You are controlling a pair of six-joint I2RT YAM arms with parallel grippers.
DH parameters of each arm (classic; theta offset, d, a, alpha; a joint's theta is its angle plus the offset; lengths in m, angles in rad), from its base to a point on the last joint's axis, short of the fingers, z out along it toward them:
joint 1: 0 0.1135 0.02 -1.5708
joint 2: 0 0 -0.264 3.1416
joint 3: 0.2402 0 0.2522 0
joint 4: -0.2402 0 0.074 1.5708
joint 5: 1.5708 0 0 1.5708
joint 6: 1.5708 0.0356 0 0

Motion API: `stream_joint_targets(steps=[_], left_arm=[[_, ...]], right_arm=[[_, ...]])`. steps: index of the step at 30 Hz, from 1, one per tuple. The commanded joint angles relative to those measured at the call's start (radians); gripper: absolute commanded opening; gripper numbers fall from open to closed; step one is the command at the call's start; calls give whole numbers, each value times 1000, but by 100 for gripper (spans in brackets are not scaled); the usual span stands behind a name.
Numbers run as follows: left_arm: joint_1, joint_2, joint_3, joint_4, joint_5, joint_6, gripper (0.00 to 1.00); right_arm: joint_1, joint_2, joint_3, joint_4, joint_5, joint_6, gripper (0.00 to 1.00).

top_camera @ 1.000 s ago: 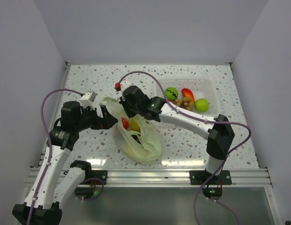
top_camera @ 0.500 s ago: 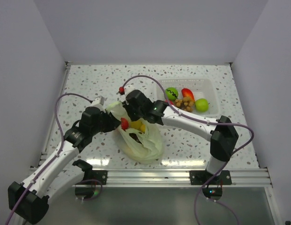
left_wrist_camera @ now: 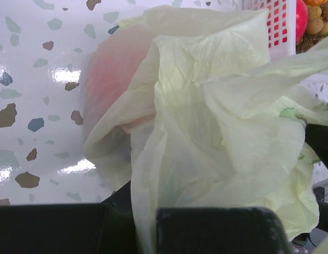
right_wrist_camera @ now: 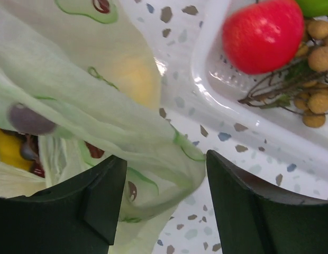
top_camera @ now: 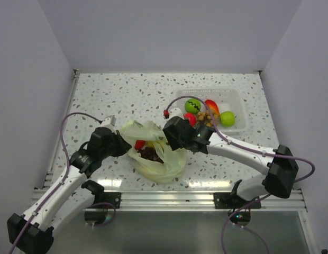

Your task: Untie the knot of the plastic bag and take out the fruit

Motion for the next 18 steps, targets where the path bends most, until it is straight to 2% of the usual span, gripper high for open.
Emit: stream_joint_targets(steps=[1, 6, 10, 14, 18], left_arm=[[-4, -23, -8, -37, 35, 31, 0], [-4, -24, -3, -63, 67, 39, 0], [-4, -20, 29, -112, 74, 32, 0], [-4, -35, 72, -185, 22, 24, 0], [-4, -44, 101, -216, 9, 24, 0]], right_arm=[[-2, -42, 25, -124, 130, 57, 65], [164, -115, 102, -37, 53, -29, 65], [207, -78, 151, 32, -56, -51, 56], [238, 11, 186, 87, -94, -54, 46], [261, 65, 192, 138, -142, -66, 45]])
